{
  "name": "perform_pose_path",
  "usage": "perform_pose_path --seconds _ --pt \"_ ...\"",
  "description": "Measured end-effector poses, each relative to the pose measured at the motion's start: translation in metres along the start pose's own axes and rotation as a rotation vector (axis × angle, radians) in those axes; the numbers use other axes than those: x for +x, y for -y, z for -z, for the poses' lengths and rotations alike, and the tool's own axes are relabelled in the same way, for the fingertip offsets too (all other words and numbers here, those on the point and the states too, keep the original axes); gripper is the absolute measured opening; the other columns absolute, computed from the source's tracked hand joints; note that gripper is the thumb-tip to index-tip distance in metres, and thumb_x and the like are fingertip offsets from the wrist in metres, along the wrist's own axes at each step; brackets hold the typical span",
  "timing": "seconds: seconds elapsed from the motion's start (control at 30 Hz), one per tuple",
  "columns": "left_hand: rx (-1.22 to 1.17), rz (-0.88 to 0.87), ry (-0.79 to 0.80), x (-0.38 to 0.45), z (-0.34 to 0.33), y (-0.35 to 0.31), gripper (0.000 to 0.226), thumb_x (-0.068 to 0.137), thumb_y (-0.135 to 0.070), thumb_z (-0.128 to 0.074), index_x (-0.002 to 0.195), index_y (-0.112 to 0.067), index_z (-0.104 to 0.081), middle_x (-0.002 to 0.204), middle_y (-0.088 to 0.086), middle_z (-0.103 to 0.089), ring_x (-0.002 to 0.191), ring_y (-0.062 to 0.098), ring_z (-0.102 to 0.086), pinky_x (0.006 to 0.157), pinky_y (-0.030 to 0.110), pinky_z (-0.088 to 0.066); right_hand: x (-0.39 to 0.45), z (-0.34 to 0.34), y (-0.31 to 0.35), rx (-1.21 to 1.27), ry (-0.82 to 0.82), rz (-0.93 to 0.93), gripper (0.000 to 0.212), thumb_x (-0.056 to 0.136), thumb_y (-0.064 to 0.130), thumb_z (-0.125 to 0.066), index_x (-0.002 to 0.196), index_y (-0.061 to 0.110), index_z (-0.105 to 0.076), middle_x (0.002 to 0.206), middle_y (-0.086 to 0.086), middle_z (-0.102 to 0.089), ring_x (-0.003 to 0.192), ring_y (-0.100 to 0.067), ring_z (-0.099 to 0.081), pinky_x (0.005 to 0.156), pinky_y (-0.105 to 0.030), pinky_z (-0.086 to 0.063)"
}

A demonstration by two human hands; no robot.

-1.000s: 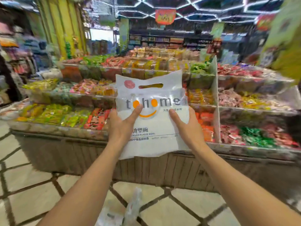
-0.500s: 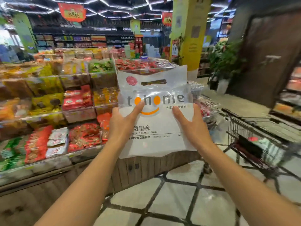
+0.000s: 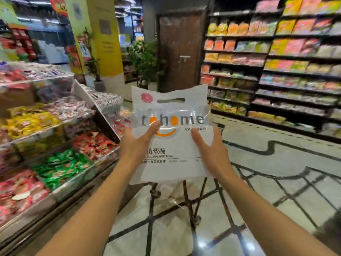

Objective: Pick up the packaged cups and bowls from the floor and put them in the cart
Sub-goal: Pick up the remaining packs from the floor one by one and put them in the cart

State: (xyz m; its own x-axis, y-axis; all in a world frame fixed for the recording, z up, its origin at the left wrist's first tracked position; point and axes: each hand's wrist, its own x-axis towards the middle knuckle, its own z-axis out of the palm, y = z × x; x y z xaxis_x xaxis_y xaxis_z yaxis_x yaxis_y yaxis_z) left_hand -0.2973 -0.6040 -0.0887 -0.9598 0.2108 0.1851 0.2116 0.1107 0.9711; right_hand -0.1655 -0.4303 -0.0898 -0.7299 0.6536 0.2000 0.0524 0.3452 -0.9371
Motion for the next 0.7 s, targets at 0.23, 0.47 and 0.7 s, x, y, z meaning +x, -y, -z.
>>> perform_pose_path --seconds 0.23,0.47,0.7 --pt "-0.059 0.096 0.216 0.111 -0.152 0.014 0.078 0.066 -0.079 -0.08 0.12 -0.027 -0.06 0.107 -0.006 -0.074 0.099 0.019 -0.071 0.093 0.044 -0.055 0.132 0.059 -0.058 -0.103 -0.196 -0.101 0.076 0.079 0.084 -0.058 0.137 0.04 -0.038 0.116 0.01 -0.066 0.1 -0.017 -0.068 0.082 -0.043 -0.059" --pt "-0.014 0.15 0.303 0.182 -0.285 0.031 0.078 0.074 -0.068 -0.08 0.127 -0.02 -0.051 0.111 0.004 -0.069 0.098 0.023 -0.07 0.075 0.038 -0.056 0.238 0.113 -0.122 -0.087 -0.241 -0.153 0.051 0.087 0.07 -0.062 0.125 0.048 -0.036 0.108 0.023 -0.06 0.097 -0.003 -0.062 0.076 -0.031 -0.051" --pt "0.041 0.201 0.298 0.252 -0.41 0.059 0.098 0.061 -0.086 -0.075 0.131 -0.019 -0.055 0.109 0.006 -0.075 0.095 0.026 -0.075 0.087 0.048 -0.06 0.364 0.167 -0.195 -0.074 -0.176 -0.182 0.057 0.077 0.079 -0.058 0.123 0.053 -0.035 0.107 0.026 -0.06 0.1 -0.01 -0.065 0.084 -0.04 -0.054"
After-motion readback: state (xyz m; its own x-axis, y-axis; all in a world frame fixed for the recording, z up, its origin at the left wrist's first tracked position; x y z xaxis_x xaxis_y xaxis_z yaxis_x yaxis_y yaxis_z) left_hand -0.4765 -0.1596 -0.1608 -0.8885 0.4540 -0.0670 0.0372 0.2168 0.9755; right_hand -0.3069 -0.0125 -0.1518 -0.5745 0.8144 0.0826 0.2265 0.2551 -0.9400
